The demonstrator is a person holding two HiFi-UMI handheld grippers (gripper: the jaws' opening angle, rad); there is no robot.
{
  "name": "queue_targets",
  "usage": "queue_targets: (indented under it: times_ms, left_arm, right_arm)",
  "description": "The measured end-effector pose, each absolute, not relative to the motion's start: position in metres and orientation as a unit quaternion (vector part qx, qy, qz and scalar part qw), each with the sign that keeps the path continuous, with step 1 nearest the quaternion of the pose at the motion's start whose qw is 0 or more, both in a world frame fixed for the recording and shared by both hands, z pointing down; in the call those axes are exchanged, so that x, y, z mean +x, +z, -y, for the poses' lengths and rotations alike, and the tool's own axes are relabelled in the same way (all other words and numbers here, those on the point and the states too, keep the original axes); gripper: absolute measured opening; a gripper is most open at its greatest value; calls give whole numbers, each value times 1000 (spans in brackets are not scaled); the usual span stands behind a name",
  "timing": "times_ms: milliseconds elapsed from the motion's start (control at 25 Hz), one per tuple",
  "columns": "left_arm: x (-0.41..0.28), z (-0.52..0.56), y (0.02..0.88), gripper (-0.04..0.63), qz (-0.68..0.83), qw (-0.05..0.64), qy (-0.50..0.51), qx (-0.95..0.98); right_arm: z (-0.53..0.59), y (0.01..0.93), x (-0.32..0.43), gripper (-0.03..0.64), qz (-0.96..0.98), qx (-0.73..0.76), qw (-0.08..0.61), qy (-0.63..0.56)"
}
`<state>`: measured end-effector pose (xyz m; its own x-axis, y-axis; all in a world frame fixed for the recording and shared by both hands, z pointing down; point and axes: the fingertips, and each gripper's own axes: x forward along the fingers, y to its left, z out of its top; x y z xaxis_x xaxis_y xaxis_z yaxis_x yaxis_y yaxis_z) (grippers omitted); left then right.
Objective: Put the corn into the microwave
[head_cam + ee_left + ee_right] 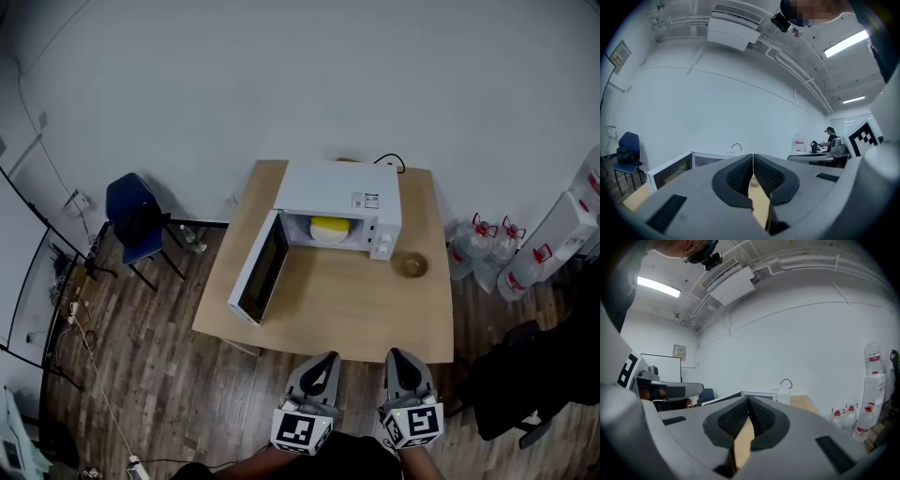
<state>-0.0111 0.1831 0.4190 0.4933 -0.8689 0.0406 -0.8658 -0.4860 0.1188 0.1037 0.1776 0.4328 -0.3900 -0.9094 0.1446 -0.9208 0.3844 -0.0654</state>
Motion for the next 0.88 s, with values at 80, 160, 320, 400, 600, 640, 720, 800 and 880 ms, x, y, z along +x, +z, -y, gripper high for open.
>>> queue_targets:
  times_ms: [80, 160, 320, 400, 600, 640, 720, 800, 880]
  left_arm:
    - [-5, -208, 422, 17, 508, 56, -8, 859]
    - [-2, -228, 429, 17, 514, 64, -6, 855]
    - [-9, -266, 445, 17, 530, 74, 8, 845]
    - [-13, -279, 449, 17, 534, 72, 18, 842]
    - [-11, -296, 448, 17, 525, 64, 24, 848]
    - [-10, -299, 447, 17, 523, 62, 24, 850]
    - [-8, -304, 443, 17, 517, 57, 23, 854]
    - [-9, -308, 441, 17, 513, 54, 22, 856]
    - [-12, -311, 440, 17, 512, 53, 21, 857]
  right_arm:
    - [-203, 435, 109, 57, 832, 550, 39, 68]
    - [-226, 442, 112, 57, 834, 546, 39, 72]
    - [-268, 459, 111, 57, 838, 537, 46, 83]
    - [-283, 456, 111, 57, 840, 535, 45, 82]
    - [-302, 447, 111, 57, 834, 544, 55, 71]
    - [-305, 447, 111, 57, 833, 547, 59, 68]
    - [-311, 446, 110, 57, 829, 552, 63, 64]
    - [-316, 446, 108, 57, 828, 554, 65, 62]
    - [-320, 444, 103, 57, 828, 554, 63, 60]
